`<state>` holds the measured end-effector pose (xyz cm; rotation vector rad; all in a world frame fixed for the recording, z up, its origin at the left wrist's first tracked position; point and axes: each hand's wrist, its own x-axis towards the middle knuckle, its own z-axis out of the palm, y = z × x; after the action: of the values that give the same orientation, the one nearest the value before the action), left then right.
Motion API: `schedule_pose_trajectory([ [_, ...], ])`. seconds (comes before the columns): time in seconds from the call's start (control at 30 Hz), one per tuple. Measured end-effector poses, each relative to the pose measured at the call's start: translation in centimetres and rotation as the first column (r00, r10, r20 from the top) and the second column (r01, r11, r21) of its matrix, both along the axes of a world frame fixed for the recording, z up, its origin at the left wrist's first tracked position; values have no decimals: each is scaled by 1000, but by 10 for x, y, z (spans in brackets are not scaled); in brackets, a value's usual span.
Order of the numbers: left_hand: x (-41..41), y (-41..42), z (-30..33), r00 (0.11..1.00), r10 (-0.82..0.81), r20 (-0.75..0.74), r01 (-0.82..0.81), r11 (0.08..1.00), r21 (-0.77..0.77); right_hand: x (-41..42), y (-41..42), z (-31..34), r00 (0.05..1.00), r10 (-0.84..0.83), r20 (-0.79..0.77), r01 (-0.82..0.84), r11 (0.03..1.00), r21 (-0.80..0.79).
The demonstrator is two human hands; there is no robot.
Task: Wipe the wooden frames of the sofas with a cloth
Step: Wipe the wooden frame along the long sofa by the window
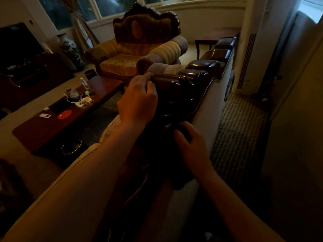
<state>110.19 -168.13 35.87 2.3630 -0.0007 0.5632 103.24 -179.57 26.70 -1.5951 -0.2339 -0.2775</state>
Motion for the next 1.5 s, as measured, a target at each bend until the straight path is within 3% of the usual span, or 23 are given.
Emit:
schedule_pose_trajectory([
  [0.17,0,1,0,1000,3,-7,-3,1000,-3,-30,4,-5,973,182,-142,-181,983,16],
  [0.77,-3,1,1,1000,10,-18,-10,1000,5,-30,12,-4,973,-64,-223,127,951,281],
  [1.03,-4,0,2,1000,1,-8,-1,1000,-16,-6,1,18,985,-163,-60,159,986,-56],
  [1.2,-5,-1,3,1000,-1,5,1,1000,-14,-24,6,4,967,-87,-238,96,995,26],
  [1.4,-6,0,3,1000,3,-2,-3,1000,17,-23,10,1,953,-67,-294,99,990,97],
  [1.5,-6,0,2,1000,-8,5,8,999,51,-20,6,2,936,-18,-353,102,970,220],
])
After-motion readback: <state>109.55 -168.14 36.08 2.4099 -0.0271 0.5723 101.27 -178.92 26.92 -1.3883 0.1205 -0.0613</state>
